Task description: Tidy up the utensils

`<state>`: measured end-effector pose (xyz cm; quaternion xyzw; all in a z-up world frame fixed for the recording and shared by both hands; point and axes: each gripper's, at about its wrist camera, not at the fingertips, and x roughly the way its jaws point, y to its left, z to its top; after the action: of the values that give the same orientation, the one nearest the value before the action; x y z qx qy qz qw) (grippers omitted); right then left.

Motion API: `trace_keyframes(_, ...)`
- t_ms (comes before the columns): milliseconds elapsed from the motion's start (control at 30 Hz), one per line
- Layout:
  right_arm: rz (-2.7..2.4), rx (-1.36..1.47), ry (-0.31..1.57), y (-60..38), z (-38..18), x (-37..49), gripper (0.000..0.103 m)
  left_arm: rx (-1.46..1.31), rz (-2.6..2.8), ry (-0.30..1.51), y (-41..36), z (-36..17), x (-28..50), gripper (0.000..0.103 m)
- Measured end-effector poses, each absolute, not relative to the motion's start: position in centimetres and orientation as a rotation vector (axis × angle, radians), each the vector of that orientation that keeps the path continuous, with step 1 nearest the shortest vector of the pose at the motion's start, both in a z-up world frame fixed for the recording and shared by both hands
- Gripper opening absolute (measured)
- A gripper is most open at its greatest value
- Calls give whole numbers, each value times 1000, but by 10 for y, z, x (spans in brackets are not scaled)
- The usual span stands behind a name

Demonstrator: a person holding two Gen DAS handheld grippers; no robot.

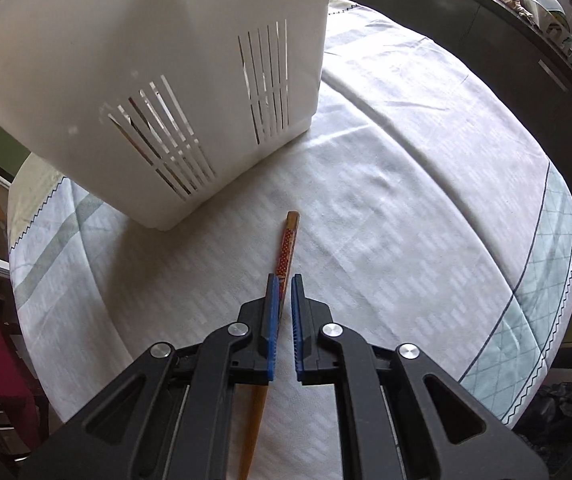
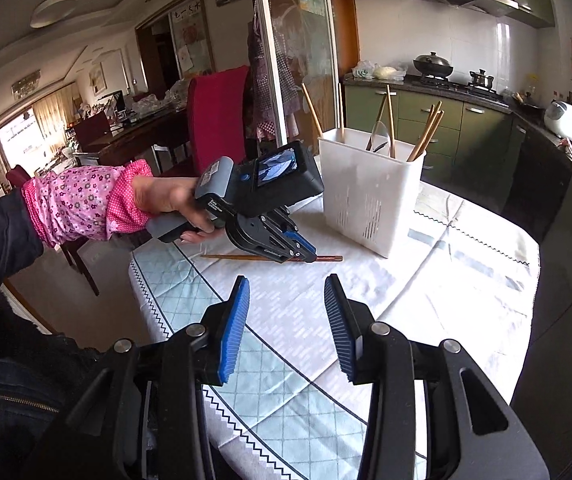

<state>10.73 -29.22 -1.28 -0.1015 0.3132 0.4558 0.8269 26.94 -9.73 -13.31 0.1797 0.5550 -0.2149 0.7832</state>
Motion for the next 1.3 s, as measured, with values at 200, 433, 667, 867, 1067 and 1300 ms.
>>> trace_keyframes(200,973,-211,658,-291,-12,105,39,358,-465,1214,-99,-137,278,7)
trace_keyframes(433,974,-214,662,-288,-12,104,39,397,-435,1231,-100,-138,272,8)
trace_keyframes(667,976,-216,657,-286,-12,106,39,240,-326,1335,-89,-143,278,9)
trace_keyframes(867,985,-208,651,-287,-15,105,39,-240,-234,1451,-46,-148,278,9)
trace_keyframes(1067,993,-207,650,-286,-17,104,39,-2,-275,1292,-60,-113,253,21)
trace_keyframes(1300,988,-198,648,-286,-19,104,39,218,-364,1280,-75,-94,223,23)
